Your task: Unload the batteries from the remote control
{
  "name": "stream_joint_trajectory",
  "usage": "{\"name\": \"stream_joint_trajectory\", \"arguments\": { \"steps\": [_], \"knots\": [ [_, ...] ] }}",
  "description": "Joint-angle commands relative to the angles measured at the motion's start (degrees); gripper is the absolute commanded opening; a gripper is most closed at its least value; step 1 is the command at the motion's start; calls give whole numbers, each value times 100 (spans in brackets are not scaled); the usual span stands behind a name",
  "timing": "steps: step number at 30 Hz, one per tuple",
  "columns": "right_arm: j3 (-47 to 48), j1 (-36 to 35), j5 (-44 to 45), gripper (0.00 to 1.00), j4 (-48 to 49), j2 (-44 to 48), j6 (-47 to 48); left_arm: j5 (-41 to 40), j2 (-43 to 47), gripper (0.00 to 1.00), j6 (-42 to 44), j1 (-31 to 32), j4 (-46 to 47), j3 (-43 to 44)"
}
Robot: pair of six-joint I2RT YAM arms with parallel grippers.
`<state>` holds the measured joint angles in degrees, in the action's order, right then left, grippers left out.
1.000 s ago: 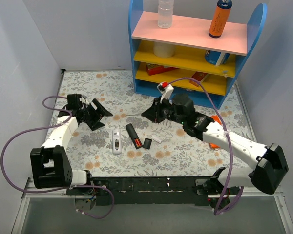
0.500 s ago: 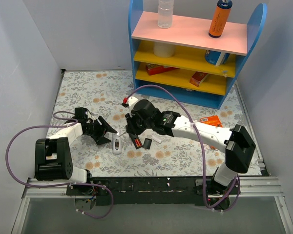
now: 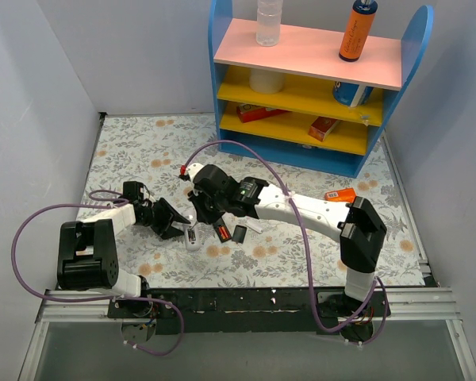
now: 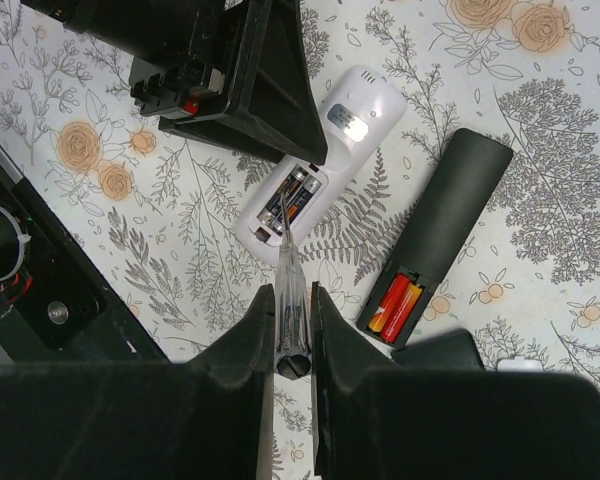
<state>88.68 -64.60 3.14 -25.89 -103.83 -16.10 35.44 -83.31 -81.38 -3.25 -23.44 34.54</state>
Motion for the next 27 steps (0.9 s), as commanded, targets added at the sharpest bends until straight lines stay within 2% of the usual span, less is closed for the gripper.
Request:
{"name": "stream_joint_trajectory", "arguments": {
  "steps": [1,11,27],
  "knots": [
    [439,-62,143,1,-346,-119,71,86,60,45,-80,8,147,-79],
    [580,-123,91,1,-417,-278,300,-28,25,48,0,17,50,105],
    [966,-185,169,1,-557,-647,423,-28,-19,49,61,8,6,131]
  ]
}}
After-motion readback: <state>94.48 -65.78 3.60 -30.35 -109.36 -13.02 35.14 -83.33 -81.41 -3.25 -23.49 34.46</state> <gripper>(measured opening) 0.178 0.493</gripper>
